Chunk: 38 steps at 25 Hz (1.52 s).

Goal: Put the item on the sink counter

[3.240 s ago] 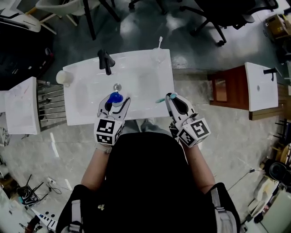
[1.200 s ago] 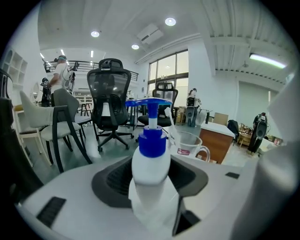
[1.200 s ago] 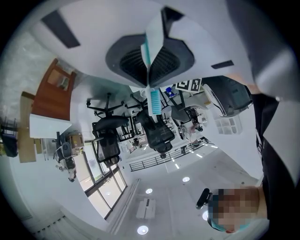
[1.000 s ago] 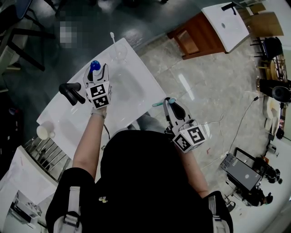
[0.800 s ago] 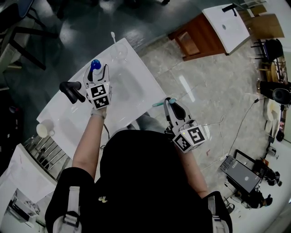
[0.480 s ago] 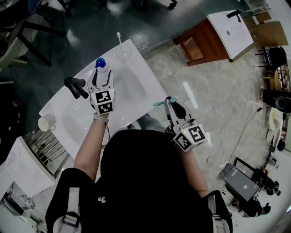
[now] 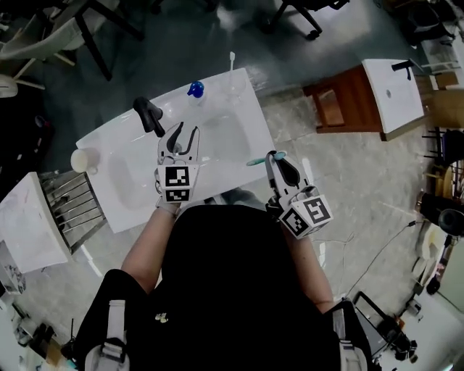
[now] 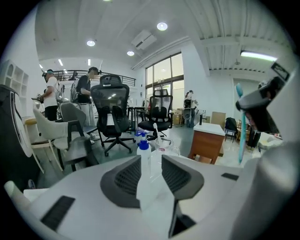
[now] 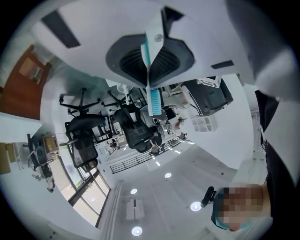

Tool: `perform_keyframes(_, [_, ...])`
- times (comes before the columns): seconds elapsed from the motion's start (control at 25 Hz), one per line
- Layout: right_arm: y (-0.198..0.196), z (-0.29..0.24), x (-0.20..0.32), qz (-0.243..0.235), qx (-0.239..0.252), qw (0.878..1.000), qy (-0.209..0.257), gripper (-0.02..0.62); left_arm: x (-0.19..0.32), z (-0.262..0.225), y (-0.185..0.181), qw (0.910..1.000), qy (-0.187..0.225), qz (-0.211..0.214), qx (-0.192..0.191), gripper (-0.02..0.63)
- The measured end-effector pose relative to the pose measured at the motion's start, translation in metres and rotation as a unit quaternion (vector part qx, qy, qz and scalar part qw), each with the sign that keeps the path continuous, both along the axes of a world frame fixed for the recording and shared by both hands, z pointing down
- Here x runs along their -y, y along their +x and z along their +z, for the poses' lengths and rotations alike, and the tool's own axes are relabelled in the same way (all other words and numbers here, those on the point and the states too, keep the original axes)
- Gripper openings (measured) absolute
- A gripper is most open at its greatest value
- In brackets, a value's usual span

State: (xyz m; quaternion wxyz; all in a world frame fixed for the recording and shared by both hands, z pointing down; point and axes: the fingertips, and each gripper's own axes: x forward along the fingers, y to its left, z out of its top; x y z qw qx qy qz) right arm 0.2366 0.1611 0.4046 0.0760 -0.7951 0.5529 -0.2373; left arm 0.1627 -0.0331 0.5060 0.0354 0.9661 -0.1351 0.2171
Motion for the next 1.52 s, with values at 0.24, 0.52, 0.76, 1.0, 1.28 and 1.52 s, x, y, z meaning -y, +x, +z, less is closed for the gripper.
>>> perform_keyframes(0.24, [-0.021,0.0,0.046,-0.086,0.006,0.996,0.019,0.041,0.004,-0.024,-0.059,0.9988,-0.004,-0.042,-0.024,0.049])
perform_keyframes(0.52, [-0.065,-0.005,0.103,-0.182,0.01,0.983,0.026,0.041,0.021,-0.021,-0.143,0.9908,-0.024,-0.133,-0.011,0.025])
perform_keyframes(0.76, [-0.113,-0.011,0.15,-0.25,0.01,0.968,0.029,0.041,0.043,-0.016,-0.214,0.9777,-0.043,-0.205,-0.015,0.023])
perform_keyframes(1.0, [-0.167,-0.024,0.206,-0.32,-0.006,0.947,0.034,0.041,0.068,-0.01,-0.274,0.9633,-0.049,-0.263,-0.016,0.023])
perform_keyframes(1.28, [-0.221,-0.031,0.277,-0.365,-0.01,0.93,0.038,0.041,0.089,0.007,-0.328,0.9483,-0.057,-0.311,-0.023,0.023])
perform_keyframes(1.52, [-0.269,-0.035,0.335,-0.401,-0.012,0.915,0.043,0.041,0.097,0.017,-0.369,0.9342,-0.074,-0.348,-0.027,0.023])
